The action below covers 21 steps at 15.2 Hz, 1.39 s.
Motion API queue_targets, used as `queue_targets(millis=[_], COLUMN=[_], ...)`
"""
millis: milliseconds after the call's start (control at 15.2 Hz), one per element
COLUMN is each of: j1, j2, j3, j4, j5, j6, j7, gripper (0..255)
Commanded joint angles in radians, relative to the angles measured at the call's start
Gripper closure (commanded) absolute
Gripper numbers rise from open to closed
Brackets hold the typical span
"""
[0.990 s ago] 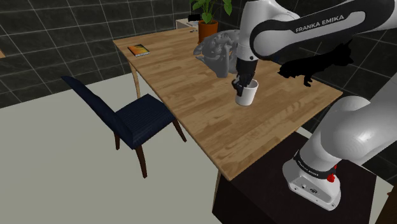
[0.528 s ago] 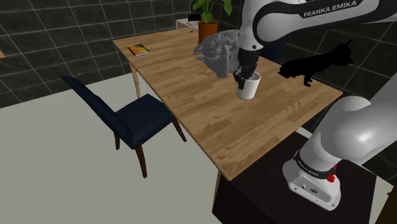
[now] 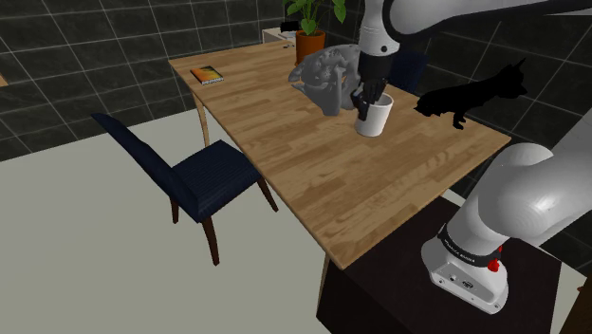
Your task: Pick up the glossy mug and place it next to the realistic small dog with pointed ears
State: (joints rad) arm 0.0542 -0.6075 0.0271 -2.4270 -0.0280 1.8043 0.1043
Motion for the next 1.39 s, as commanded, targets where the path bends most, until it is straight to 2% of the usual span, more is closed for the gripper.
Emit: queue_targets(millis=[0, 1320], j1=[0.000, -0.002], j2=[-0.003, 0.037], j3=[0.000, 0.000], j4=[0.024, 0.324], j5=[0.000, 0.000], j6=[-0.026, -0.287], j7=[-0.001, -0.009], gripper=[255, 255])
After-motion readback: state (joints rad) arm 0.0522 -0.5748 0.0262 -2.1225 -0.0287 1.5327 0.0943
